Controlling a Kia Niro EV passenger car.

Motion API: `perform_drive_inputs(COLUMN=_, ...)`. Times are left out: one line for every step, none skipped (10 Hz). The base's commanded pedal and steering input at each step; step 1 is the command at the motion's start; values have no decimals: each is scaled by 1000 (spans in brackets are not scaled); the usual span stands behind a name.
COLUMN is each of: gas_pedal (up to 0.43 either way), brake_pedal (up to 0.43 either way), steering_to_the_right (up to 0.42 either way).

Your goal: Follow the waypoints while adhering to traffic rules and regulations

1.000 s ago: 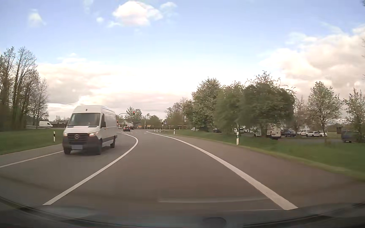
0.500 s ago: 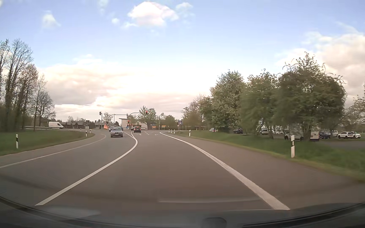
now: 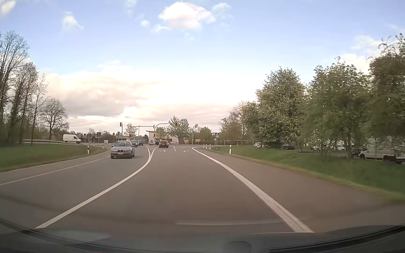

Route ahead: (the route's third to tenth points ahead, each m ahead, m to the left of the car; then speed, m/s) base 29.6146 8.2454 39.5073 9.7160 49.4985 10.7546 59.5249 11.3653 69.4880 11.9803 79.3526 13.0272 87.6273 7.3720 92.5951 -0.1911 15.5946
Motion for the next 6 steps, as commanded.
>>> perform_drive_inputs(gas_pedal=0, brake_pedal=146, steering_to_the_right=-39)
perform_drive_inputs(gas_pedal=0, brake_pedal=165, steering_to_the_right=-36)
perform_drive_inputs(gas_pedal=0, brake_pedal=171, steering_to_the_right=-33)
perform_drive_inputs(gas_pedal=0, brake_pedal=171, steering_to_the_right=-31)
perform_drive_inputs(gas_pedal=0, brake_pedal=159, steering_to_the_right=-31)
perform_drive_inputs(gas_pedal=0, brake_pedal=152, steering_to_the_right=-30)
